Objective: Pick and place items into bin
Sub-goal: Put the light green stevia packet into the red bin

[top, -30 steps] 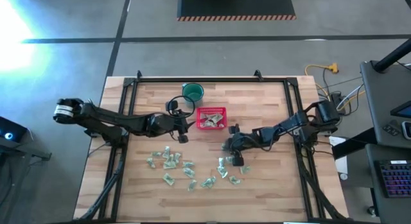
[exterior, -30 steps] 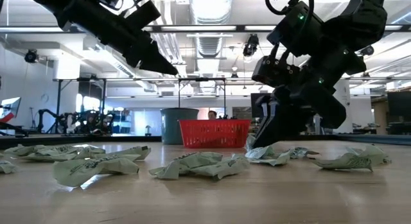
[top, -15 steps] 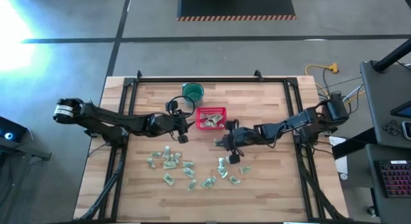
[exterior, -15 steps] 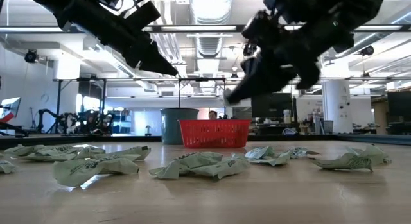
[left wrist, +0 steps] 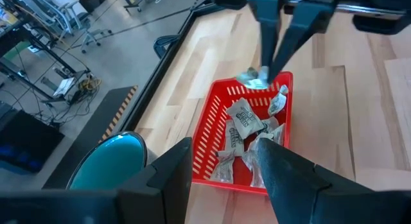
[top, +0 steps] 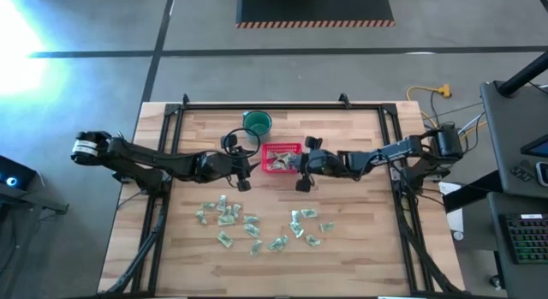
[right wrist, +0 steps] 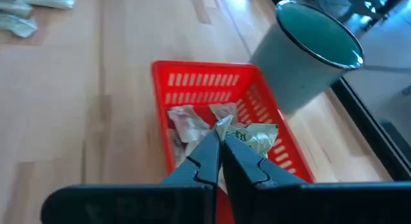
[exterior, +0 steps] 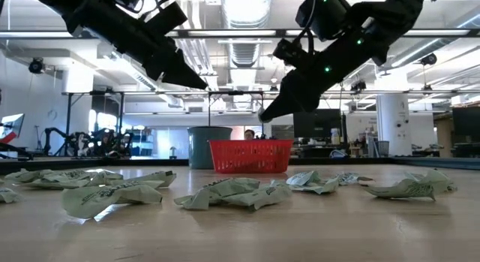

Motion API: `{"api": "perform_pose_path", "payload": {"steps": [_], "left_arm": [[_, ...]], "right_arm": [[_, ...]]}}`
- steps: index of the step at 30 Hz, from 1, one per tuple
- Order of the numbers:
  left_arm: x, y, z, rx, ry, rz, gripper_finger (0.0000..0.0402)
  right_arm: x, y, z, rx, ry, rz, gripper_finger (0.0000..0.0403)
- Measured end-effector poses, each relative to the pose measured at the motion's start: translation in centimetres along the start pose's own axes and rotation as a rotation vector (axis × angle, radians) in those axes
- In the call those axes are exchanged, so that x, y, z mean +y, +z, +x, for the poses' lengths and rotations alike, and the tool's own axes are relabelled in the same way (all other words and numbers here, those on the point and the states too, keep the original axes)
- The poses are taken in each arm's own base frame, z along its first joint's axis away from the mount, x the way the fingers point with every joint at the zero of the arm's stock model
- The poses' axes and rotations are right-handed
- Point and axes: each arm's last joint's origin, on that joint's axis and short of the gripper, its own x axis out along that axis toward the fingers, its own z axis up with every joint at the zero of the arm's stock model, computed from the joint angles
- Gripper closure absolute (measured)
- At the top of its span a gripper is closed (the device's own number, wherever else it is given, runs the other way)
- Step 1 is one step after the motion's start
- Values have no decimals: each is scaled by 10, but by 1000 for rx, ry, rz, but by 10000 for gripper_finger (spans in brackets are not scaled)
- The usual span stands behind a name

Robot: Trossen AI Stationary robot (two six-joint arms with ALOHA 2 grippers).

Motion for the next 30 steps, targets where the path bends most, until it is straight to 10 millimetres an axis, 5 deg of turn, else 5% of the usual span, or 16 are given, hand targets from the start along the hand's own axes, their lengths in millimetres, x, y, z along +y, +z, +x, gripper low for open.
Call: {"api": "perform_pose_path", "payload": {"steps": [12,24,30], "left_arm": [[0,0,0,1,1,0,241],[-2,-7,0,58,-23,6,241],[-10,-24,-6,247,-227,21,241]], "right_arm": [[-12,-2,4,11,-30,18,388],[-12,-2,3,15,-18,41,291],[-2,-1,-4,16,183,-29,276]]}}
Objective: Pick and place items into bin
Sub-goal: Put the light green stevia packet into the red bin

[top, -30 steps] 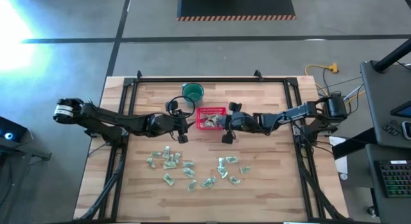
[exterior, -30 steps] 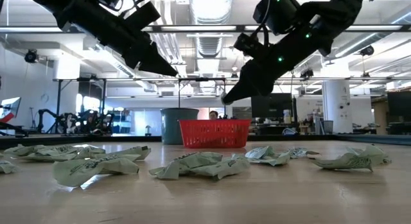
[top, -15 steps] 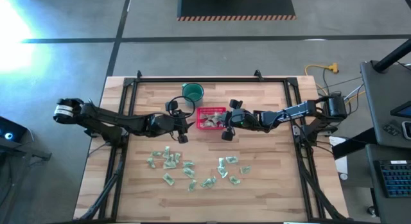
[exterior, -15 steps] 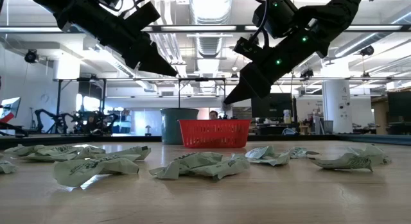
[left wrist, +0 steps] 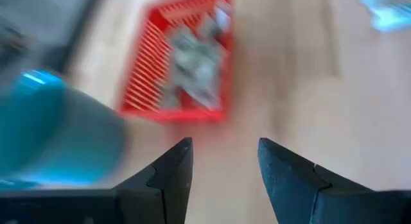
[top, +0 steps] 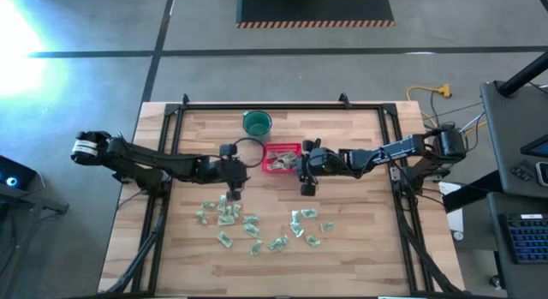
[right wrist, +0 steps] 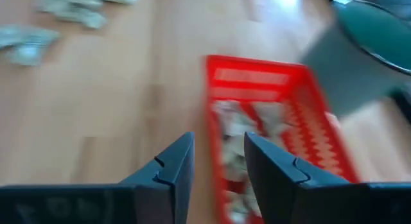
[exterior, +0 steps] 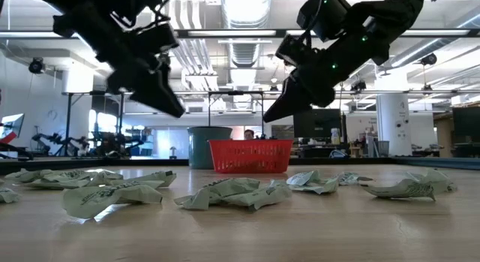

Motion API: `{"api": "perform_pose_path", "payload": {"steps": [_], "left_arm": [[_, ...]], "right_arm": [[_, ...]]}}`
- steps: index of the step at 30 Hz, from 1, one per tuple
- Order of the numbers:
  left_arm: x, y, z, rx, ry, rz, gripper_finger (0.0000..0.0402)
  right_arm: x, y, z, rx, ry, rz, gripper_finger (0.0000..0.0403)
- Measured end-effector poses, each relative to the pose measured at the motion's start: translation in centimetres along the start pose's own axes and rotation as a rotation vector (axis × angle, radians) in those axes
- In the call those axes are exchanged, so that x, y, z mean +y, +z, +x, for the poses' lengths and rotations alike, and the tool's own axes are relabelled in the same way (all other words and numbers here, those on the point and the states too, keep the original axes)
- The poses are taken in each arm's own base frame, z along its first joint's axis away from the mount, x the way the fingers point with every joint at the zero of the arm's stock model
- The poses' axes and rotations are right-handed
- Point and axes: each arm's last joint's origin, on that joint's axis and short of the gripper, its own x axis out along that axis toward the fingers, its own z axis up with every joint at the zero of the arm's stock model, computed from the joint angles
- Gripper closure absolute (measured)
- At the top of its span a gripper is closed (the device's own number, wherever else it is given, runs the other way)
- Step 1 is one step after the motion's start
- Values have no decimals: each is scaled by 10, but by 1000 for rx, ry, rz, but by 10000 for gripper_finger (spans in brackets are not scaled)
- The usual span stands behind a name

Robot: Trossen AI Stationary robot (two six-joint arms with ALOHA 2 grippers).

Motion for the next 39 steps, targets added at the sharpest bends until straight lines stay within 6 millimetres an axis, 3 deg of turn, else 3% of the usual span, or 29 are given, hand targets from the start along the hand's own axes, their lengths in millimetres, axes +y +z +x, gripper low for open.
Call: {"api": "perform_pose_path", "payload": {"steps": [6,14,29,39], "left_arm": [[-5,-13,-1,137,-135,-131,241],[-10,-24,-7,309,-259,-250,242],[-27,-47,-29,613,-279,-359,242],[-44,-52,-41,637,-303,-331,242]], "right_arm": [[5,0,-1,-10,157,-39,285],[6,0,-1,-17,177,-79,301],[6,1,-2,-26,177,-108,312],[6,1,-2,-27,177,-104,321]]}}
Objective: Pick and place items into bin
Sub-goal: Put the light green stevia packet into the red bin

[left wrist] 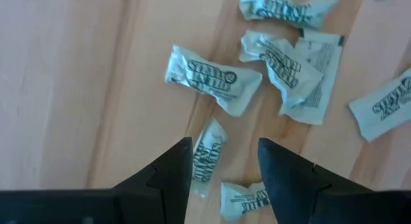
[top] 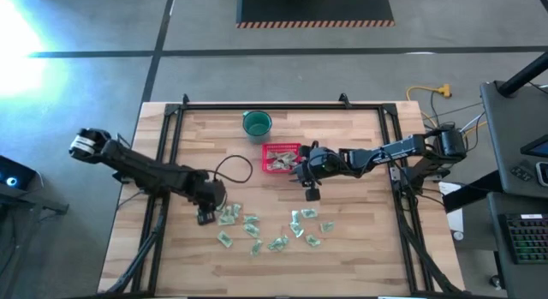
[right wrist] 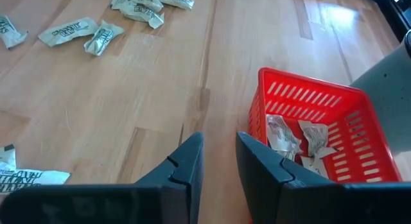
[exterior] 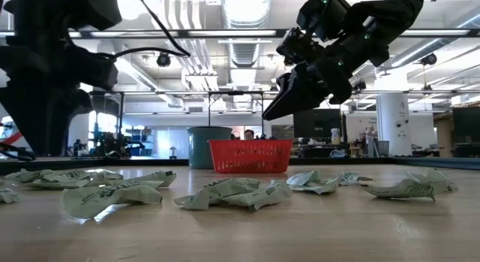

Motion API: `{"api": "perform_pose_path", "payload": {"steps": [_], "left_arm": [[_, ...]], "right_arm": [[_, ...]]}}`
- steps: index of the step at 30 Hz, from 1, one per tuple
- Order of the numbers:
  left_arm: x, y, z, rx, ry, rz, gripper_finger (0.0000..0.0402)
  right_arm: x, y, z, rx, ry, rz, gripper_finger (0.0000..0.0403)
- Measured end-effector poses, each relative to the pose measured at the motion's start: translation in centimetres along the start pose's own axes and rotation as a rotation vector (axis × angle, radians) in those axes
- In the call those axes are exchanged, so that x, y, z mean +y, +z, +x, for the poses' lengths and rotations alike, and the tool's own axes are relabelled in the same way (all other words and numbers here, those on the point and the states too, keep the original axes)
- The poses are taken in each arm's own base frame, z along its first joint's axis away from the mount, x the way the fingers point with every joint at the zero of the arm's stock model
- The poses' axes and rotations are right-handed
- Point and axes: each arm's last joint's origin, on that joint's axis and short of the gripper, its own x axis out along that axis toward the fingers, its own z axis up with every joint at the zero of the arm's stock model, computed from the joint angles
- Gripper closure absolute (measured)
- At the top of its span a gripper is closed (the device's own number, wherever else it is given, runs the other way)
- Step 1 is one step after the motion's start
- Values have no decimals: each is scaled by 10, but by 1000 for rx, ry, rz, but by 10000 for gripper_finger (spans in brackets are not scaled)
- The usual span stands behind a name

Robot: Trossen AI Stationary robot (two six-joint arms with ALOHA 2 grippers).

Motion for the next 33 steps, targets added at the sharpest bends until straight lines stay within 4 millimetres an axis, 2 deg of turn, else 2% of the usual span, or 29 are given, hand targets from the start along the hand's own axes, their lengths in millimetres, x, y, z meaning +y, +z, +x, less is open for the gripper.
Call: {"api": "perform_pose_path", "payload": {"steps": [14,23,27,33], "left_arm": [[-2,-10,20,50,115,90,242],[-4,-7,36,101,153,137,243],[-5,-7,38,111,155,137,265],[-6,-5,33,86,136,136,330]], "right_arm": [[0,0,0,-2,0,8,322],[0,1,0,-3,-1,7,327],[0,1,0,-3,-1,6,324],[0,1,0,-3,-1,4,329]]}}
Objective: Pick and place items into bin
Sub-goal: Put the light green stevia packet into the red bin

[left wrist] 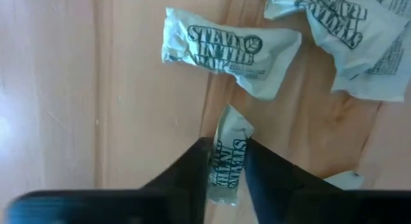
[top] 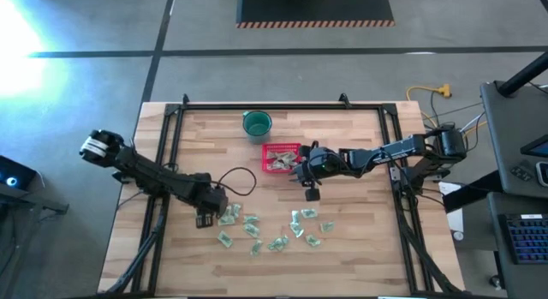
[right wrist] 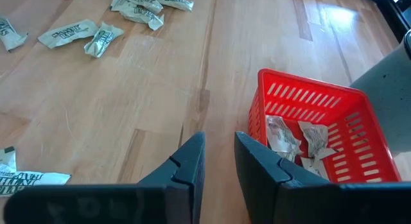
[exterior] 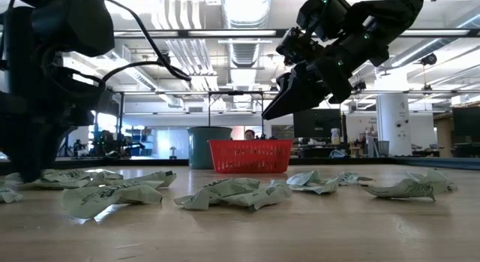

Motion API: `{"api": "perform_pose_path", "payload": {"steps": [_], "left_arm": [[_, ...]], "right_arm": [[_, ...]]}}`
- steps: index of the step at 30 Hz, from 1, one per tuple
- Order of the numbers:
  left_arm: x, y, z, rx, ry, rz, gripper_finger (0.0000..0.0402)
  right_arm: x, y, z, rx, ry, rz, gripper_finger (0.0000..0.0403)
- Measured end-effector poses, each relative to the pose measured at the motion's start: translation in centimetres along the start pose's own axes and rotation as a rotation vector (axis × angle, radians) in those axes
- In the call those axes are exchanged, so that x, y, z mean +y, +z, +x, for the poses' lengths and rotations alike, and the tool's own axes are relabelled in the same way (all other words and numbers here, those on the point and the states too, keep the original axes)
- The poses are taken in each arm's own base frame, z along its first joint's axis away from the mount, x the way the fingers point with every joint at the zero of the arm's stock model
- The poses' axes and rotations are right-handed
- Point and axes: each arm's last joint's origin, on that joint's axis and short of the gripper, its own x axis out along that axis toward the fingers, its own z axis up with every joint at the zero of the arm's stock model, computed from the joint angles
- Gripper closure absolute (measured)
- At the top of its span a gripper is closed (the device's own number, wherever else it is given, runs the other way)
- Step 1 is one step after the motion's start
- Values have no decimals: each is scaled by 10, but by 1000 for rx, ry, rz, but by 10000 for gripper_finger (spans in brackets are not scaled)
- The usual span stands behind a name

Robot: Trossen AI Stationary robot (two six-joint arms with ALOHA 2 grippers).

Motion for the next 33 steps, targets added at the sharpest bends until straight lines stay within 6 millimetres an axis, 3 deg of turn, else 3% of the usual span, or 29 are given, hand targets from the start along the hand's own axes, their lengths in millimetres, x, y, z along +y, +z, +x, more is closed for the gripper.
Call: {"api": "perform_pose_path", "payload": {"steps": [6,17,26,33], "left_arm": [[0,1,-4,-30,-3,-3,394],[-4,22,-28,-167,71,56,394],[-7,60,-63,-550,455,180,394],[-5,95,-76,-816,543,312,394]], "right_arm": [[0,0,0,0,0,0,334],[0,0,0,1,0,0,335],[0,0,0,1,-1,1,335],[0,0,0,2,0,4,335]]}}
